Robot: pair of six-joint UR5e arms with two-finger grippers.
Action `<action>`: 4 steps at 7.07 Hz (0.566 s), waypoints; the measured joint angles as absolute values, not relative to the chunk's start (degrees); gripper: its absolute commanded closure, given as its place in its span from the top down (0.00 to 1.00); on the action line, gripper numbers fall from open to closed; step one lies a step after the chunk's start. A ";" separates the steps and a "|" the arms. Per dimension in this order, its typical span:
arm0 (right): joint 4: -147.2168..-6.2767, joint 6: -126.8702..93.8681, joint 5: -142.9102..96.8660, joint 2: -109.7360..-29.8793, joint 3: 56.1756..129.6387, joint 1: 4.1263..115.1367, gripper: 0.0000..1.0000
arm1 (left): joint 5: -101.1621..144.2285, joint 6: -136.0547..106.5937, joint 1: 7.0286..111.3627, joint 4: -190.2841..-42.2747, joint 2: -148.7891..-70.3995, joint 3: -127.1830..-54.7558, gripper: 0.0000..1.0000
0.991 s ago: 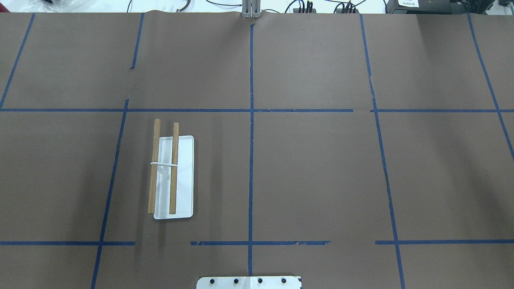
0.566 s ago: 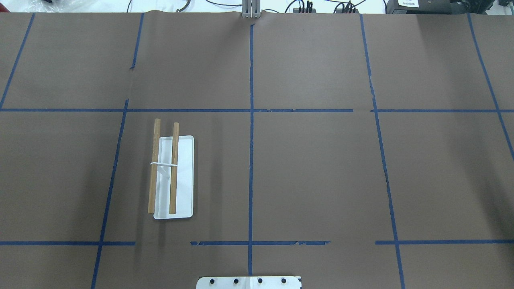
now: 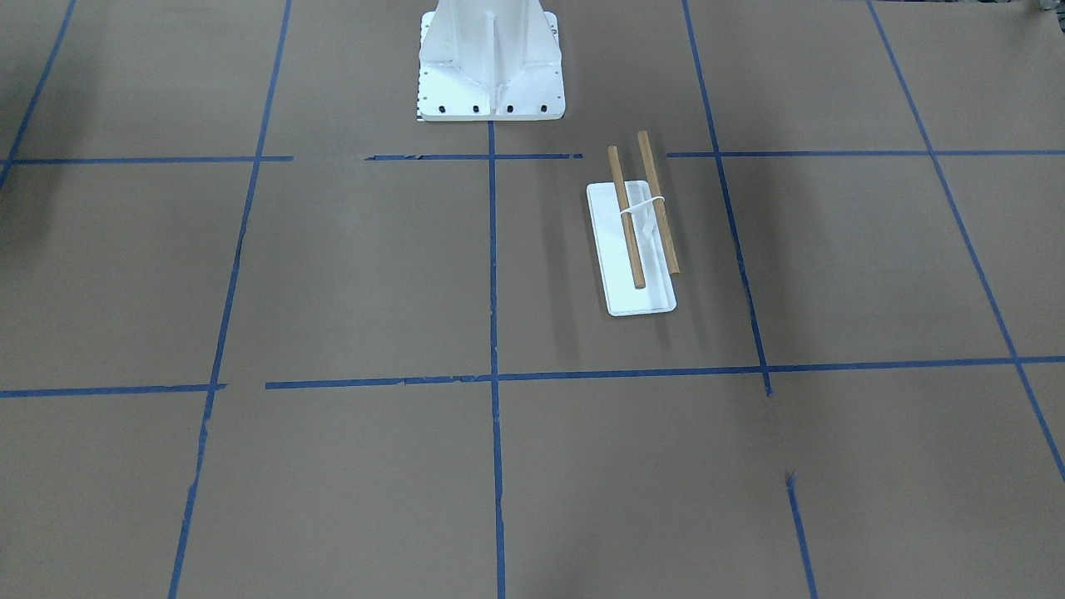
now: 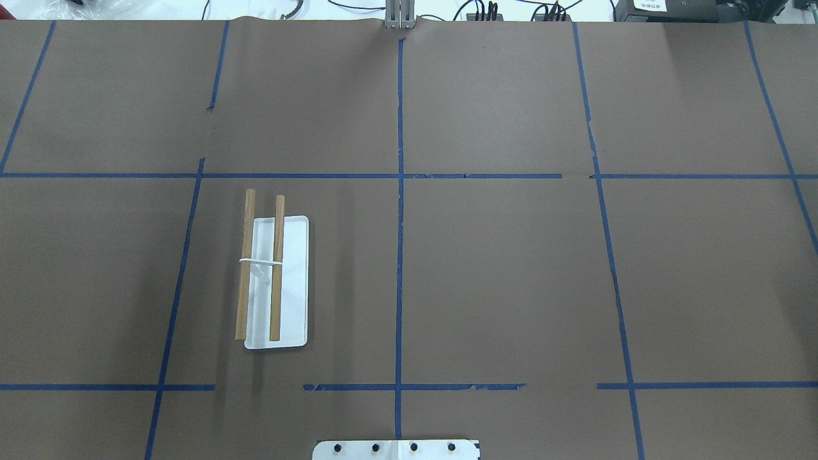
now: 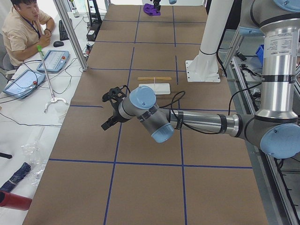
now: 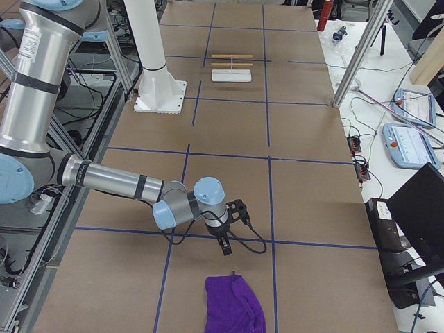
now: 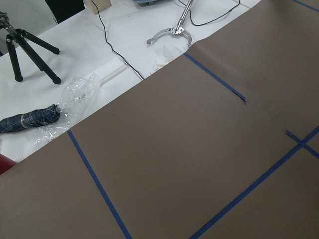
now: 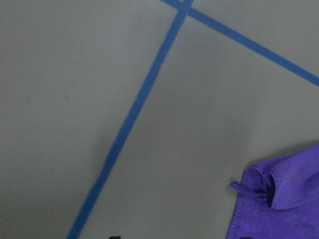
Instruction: Hang towel on rack
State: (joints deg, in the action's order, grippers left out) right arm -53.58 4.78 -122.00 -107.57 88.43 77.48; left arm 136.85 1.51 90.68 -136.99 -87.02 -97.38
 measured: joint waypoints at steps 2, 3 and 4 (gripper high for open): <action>-49.22 13.36 -122.09 -105.94 78.96 81.10 0.77 | 136.85 1.51 90.55 -137.02 -87.03 -97.38 1.00; -48.52 17.27 -122.15 -103.71 74.30 83.53 0.77 | 136.85 1.55 90.49 -137.04 -87.05 -97.38 1.00; -48.28 19.52 -122.06 -101.65 70.51 84.94 0.76 | 136.85 1.57 90.46 -137.06 -87.04 -97.38 1.00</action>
